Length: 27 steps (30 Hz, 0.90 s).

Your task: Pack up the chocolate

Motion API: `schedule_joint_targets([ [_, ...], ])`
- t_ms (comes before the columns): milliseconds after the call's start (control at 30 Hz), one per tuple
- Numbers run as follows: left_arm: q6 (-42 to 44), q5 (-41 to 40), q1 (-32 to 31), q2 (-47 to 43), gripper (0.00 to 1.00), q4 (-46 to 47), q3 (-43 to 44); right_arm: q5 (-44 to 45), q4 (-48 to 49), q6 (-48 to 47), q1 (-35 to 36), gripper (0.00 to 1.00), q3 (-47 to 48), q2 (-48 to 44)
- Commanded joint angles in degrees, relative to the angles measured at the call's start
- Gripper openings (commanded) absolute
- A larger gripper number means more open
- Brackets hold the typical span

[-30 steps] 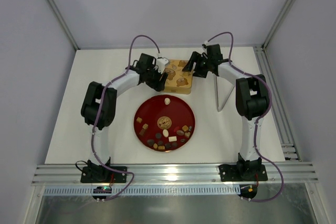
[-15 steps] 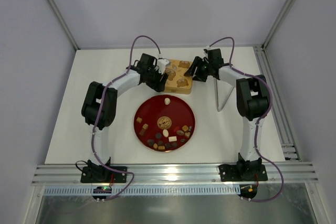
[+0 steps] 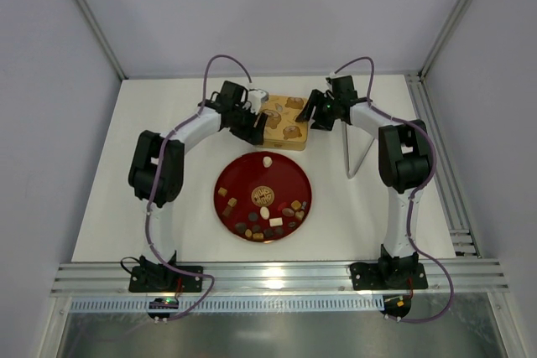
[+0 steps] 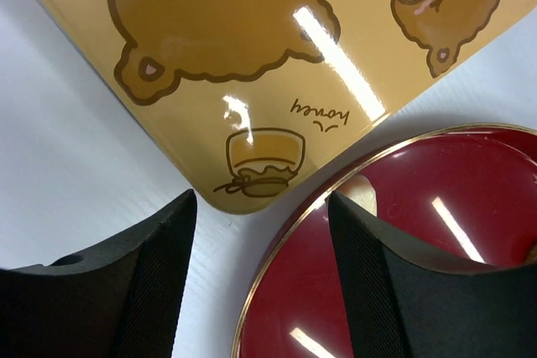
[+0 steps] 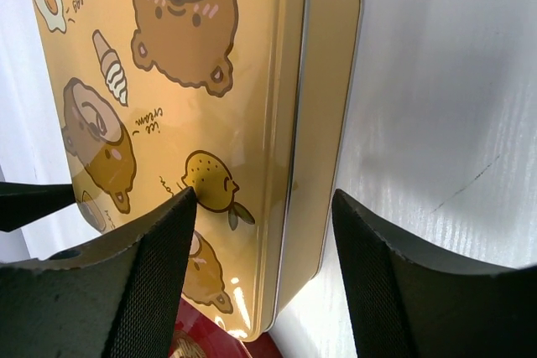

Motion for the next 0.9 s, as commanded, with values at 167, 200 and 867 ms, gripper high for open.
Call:
schedule_joint_targets([
  [167, -10.23, 6.97, 5.37, -5.41, 0.65, -0.11, 4.52, 1.79, -3.86, -3.12, -0.4, 0.67, 3.83, 1.53],
  [200, -11.2, 6.53, 5.81, -4.97, 0.65, 0.07, 5.4, 1.52, -3.77, -3.21, -0.49, 0.67, 4.01, 1.53],
  [867, -25.89, -2.52, 6.61, 10.68, 0.6, 6.31, 13.85, 0.38, -6.14, -4.7, -0.32, 0.67, 7.7, 3.11],
])
